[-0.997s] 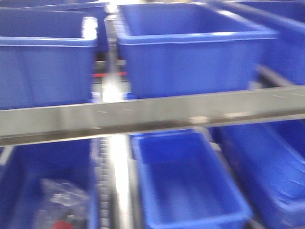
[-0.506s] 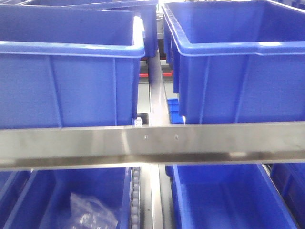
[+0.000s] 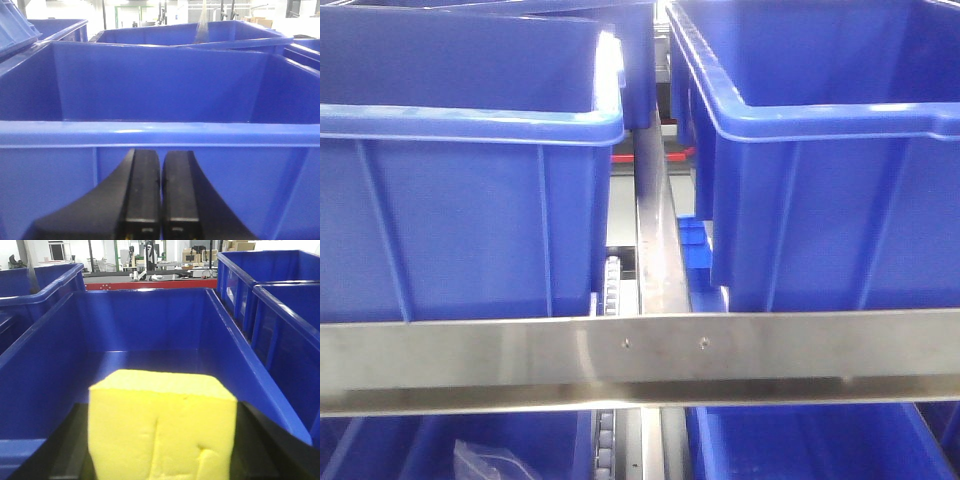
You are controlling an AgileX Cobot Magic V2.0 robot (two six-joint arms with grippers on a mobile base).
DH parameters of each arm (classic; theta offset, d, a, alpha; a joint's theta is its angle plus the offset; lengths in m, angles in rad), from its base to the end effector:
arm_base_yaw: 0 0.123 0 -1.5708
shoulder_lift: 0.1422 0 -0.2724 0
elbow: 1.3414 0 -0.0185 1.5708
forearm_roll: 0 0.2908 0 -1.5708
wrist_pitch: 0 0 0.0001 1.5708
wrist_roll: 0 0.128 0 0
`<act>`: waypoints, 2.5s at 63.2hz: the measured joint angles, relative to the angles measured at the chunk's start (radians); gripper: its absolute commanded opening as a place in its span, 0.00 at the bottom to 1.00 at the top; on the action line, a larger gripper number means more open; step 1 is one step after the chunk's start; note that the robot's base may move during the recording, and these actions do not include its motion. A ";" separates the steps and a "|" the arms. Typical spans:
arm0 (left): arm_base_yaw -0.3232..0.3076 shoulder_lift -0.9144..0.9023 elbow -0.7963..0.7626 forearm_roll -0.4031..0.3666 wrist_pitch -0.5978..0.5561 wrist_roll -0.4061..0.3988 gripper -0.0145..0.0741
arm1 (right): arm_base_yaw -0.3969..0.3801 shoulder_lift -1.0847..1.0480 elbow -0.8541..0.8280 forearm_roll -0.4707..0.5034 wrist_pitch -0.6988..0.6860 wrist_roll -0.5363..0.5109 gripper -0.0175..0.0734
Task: Place yellow foam block on left shelf second layer
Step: 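Approach the shelf and raise the right gripper over a blue bin, then lower the cube into the blue bin and open the right gripper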
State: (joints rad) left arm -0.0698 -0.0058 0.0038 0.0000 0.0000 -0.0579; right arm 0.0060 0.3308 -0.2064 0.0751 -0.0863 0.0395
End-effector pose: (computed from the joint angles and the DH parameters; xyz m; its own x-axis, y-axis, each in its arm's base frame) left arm 0.1453 -0.0102 0.2157 0.0847 -0.0639 -0.9944 0.0748 0.9955 -0.0576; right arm 0.1766 0.0002 0.2609 0.0486 0.1144 -0.9923 -0.0051 0.9934 0.1142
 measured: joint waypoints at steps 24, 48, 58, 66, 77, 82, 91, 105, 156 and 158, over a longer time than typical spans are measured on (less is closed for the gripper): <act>0.000 0.000 0.000 0.000 0.000 0.000 0.30 | 0.010 0.000 0.000 0.000 0.000 0.000 0.72; 0.000 0.000 0.000 0.000 0.000 0.000 0.30 | 0.010 0.000 0.000 0.000 0.000 0.000 0.72; 0.000 0.000 0.000 0.000 0.000 0.000 0.30 | 0.010 0.000 -0.011 0.000 0.022 0.000 0.72; 0.000 0.000 0.000 0.000 0.000 0.000 0.30 | 0.010 0.000 -0.082 0.000 0.134 0.000 0.72; 0.000 0.000 0.000 0.000 0.000 0.000 0.30 | 0.010 0.073 -0.192 0.000 0.162 -0.023 0.72; 0.000 0.000 0.000 0.000 0.000 0.000 0.30 | 0.010 0.133 -0.225 0.000 0.164 -0.039 0.72; 0.000 0.000 0.000 0.000 0.000 0.000 0.30 | 0.010 0.271 -0.285 0.000 0.168 -0.058 0.72; 0.000 0.000 0.000 0.000 0.000 0.000 0.30 | 0.010 0.496 -0.374 0.000 0.129 -0.063 0.72; 0.000 0.000 0.000 0.000 0.000 0.000 0.30 | 0.010 0.805 -0.545 0.000 0.094 0.021 0.86; 0.000 0.000 0.000 0.000 0.000 0.000 0.30 | 0.010 0.805 -0.545 0.000 0.096 0.021 0.86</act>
State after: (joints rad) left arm -0.0698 -0.0058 0.0038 0.0000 0.0000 -0.0579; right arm 0.0163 1.1354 -0.7518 0.0751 0.0098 0.0609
